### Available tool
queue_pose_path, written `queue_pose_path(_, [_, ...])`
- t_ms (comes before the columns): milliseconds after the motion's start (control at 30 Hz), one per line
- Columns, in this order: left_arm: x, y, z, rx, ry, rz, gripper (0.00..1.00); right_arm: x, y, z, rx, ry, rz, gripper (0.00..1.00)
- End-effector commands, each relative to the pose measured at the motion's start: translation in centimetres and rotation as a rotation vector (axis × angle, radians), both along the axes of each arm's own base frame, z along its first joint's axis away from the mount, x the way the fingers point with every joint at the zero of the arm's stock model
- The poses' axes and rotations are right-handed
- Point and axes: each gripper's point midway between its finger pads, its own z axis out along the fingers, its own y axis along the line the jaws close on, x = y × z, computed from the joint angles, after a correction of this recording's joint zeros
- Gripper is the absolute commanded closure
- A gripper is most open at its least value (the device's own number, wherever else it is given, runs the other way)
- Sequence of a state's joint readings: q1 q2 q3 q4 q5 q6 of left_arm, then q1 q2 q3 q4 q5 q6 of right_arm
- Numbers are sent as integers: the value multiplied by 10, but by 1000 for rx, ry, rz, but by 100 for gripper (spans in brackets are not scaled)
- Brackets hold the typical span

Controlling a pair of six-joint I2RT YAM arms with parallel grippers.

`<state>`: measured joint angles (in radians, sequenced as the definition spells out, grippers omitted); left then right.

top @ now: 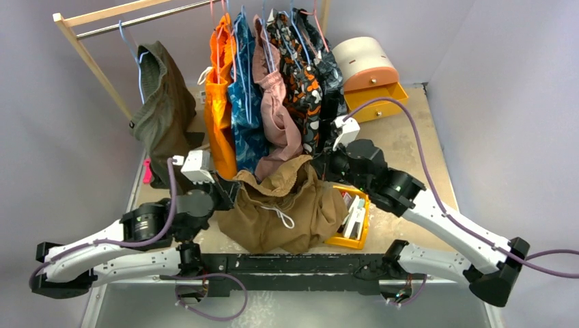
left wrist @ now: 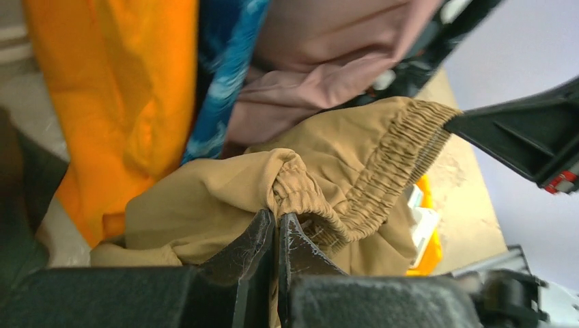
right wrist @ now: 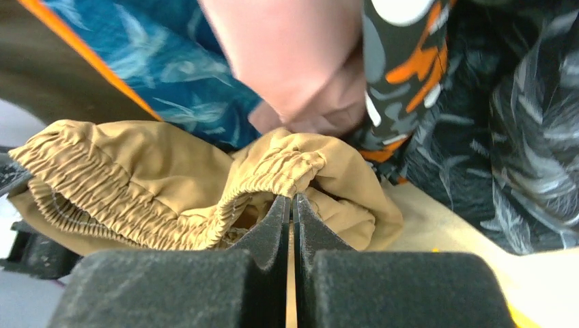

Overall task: Place the shorts on the hanger
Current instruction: Adjust the shorts at the center of the board.

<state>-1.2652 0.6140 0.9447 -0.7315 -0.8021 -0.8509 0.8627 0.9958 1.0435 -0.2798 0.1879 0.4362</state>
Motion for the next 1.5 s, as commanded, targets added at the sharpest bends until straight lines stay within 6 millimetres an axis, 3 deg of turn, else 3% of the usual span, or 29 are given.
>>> queue_pose_path(0, [12, 21, -26, -96, 69, 235, 100, 19, -5, -21, 58, 78, -136, 100])
queue_pose_path(200, [19, 31, -60, -53, 75, 340, 100, 39, -15, -58, 47, 157, -172, 100])
queue_pose_path(400, [24, 24, -88, -25, 105, 409, 100, 35, -4, -89, 9, 240, -124, 99])
queue_pose_path(467, [26, 22, -94, -30, 110, 429, 100, 33, -2, -97, 6, 262, -113, 91])
queue_pose_path(533, [27, 20, -97, -33, 111, 446, 100, 30, -2, -100, 11, 270, -105, 73])
queue_pose_path(567, [28, 19, -97, -37, 109, 455, 100, 28, -2, -100, 16, 272, -98, 60])
queue_pose_path(600, [29, 19, -97, -39, 107, 459, 100, 25, -2, -98, 21, 271, -91, 53])
queue_pose_path(667, [30, 17, -95, -42, 101, 466, 100, 19, -4, -94, 32, 271, -74, 47])
queue_pose_path(800, [34, 16, -88, -43, 84, 481, 100, 11, -10, -95, 19, 264, -60, 44])
queue_pose_path(1067, [36, 15, -82, -48, 72, 493, 100, -8, -14, -124, 24, 340, -41, 42])
queue_pose_path(1233, [36, 19, -79, -38, 67, 506, 100, -14, -19, -133, -16, 356, -34, 28])
queue_pose_path(1467, [37, 23, -74, -42, 53, 524, 100, -35, -28, -139, -43, 397, 12, 27])
